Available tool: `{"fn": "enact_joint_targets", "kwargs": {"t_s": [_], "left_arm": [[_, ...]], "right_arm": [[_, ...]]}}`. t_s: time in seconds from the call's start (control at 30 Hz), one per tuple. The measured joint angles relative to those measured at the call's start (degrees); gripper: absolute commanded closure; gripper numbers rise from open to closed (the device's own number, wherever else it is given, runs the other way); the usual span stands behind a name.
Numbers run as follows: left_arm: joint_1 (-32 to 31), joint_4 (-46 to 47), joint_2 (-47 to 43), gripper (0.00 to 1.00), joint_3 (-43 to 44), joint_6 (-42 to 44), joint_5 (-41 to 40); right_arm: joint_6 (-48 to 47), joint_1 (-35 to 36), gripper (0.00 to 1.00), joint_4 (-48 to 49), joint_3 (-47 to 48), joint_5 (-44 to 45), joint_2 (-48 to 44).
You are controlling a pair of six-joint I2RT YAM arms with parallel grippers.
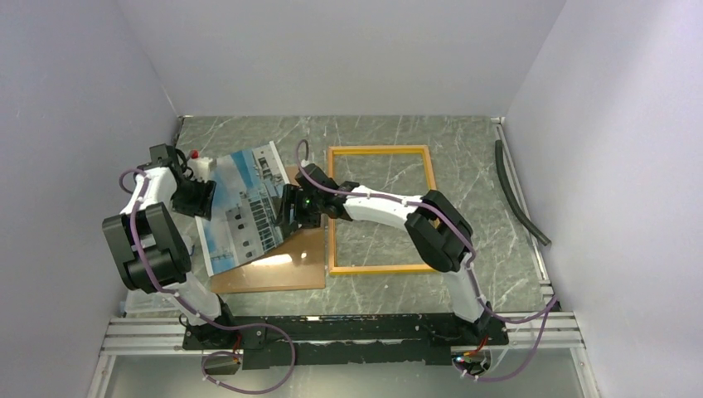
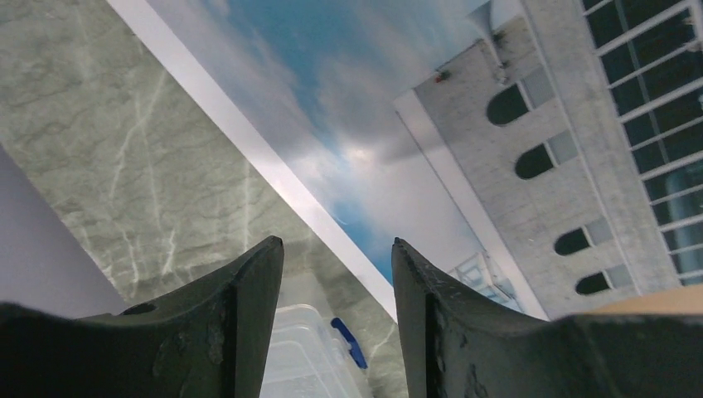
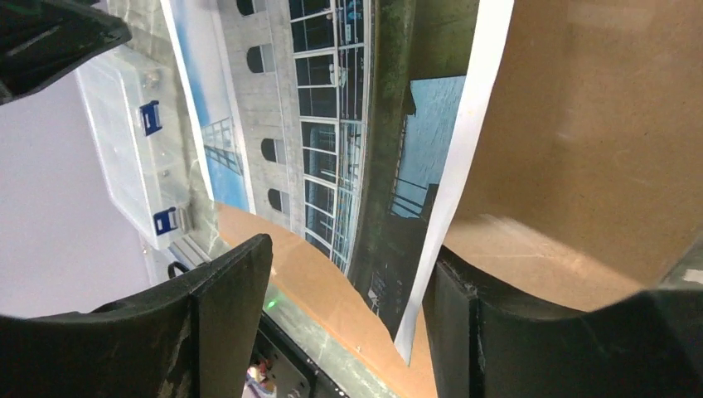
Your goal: Put the photo into the frame
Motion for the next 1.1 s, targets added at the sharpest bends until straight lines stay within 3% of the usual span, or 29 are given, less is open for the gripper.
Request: {"fn": "enact_joint_targets", "kwargs": {"t_s": [0.67,1.1], "left_arm": [[2.3,10.3,7.8,0.47,-0.1,1.6,-10.2],[-2.9,14.0,8.7,0.49,-2.8,1.0,-12.6]], "right_arm": [[-4.6,-4.1,0.27,-13.1,-5.1,9.0,-4.0],[-3.2,-3.7,0.27,-12.4,-5.0,8.2,-3.1]]}}
